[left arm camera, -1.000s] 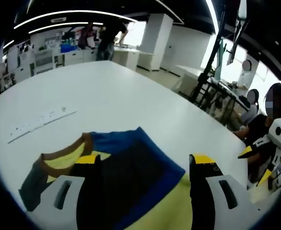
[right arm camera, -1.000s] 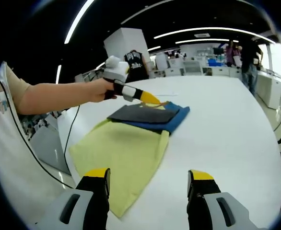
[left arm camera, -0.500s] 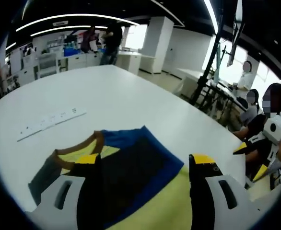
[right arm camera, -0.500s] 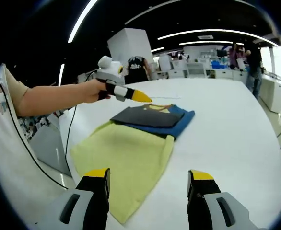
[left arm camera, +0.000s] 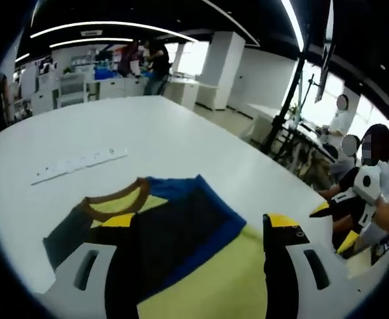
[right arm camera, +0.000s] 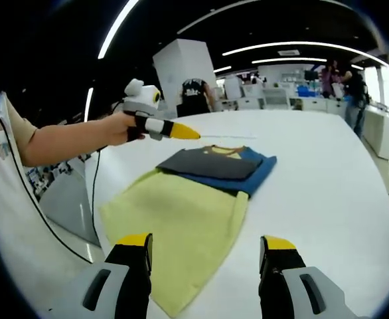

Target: Fold the garment on the visible template until the final outline fits inside the template.

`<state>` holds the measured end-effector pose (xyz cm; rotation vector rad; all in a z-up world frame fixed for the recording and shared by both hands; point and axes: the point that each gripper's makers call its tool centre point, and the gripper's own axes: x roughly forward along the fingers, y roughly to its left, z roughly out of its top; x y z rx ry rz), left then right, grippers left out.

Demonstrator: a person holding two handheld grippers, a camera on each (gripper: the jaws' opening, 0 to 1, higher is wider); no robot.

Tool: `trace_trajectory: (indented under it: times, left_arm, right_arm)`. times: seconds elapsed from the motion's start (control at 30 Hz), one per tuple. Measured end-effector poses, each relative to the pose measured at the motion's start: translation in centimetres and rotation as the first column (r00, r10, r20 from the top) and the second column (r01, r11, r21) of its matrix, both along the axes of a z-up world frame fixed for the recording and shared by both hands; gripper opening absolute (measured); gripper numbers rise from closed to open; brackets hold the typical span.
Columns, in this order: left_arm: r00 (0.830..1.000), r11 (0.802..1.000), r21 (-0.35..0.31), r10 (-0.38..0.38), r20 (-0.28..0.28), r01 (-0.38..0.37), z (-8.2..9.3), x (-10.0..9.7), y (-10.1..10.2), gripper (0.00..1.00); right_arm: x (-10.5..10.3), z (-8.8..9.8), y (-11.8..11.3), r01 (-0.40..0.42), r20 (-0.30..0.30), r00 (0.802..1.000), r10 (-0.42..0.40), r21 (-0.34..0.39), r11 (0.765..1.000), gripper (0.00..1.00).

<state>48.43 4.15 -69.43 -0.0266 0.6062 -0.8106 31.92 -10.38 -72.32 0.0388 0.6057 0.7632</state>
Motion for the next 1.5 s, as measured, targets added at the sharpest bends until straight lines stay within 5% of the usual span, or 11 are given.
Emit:
trace_trajectory:
  times: [0.87,1.5]
  left_arm:
    - [0.998,0.997,-0.053,0.051,0.023,-0.05,1.6,-4.8,3.8,0.72]
    - [0.998,0.997,-0.04,0.067,-0.017,-0.067,-0.2,-8.7,7.6,0.72]
  right_arm:
    - [-0.5,0.3,1.4,-0.024,0.012,1.0,0.024,0.0,1.0,0.64]
    - [-0.9,0.0,2.0,-0.037,-0.003,0.999,0.037,-0.018,0.999,0.63]
